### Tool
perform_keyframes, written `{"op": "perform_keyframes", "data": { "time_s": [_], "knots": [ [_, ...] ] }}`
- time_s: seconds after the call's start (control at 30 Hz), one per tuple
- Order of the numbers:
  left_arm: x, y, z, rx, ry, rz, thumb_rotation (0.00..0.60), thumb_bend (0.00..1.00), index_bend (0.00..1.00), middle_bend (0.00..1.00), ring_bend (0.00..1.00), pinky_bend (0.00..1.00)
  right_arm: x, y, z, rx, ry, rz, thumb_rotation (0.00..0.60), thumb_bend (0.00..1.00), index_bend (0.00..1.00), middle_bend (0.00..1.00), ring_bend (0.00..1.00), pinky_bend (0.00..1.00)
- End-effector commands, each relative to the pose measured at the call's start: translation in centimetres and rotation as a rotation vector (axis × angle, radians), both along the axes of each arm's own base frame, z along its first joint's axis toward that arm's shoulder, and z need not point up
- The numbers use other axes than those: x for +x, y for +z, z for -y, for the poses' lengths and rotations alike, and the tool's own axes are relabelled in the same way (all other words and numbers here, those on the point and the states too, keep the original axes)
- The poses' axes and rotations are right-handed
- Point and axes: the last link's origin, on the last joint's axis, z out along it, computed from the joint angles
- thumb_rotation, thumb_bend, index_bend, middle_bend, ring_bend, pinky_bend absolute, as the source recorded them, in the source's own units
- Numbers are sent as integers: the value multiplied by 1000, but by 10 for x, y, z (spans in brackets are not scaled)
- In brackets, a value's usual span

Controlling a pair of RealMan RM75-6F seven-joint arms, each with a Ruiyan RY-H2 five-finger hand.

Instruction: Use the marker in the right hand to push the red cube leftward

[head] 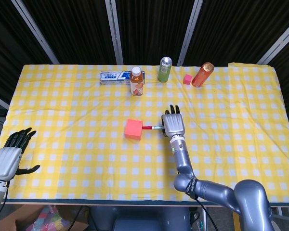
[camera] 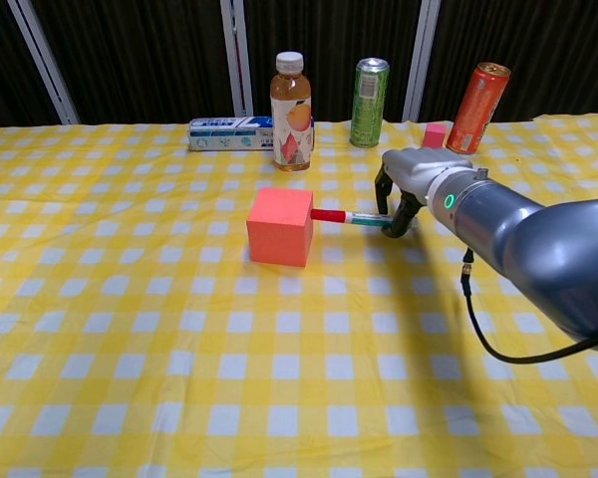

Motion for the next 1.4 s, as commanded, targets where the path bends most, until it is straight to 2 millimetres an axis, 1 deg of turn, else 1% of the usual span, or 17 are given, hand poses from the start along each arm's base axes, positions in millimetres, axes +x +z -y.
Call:
{"op": "perform_keyframes", "data": {
  "time_s": [0.03,0.33,0.5,0.77,1.1,1.4],
  "knots": [
    [0,0,0,1,0,-1,600,0,0,0,0,0,1,1,0,-4,2,-2,600,403,671,281,0,0],
    [0,0,-1,1,-2,-3,600,0,0,0,0,0,-15,15,0,-34,-28,-28,600,403,670,281,0,0],
    [1,-1,-1,1,-2,-2,600,0,0,0,0,0,-14,16,-4,-31,-24,-24,600,402,670,281,0,0],
    [1,-1,-3,-2,-2,0,600,0,0,0,0,0,1,6,-6,-14,-6,-15,600,403,670,281,0,0],
    [0,1,-4,-9,14,13,600,0,0,0,0,0,33,-14,-4,2,32,1,600,403,670,281,0,0],
    [0,2,-3,-13,14,15,600,0,0,0,0,0,47,-24,-6,13,35,21,600,403,670,281,0,0]
  ]
}}
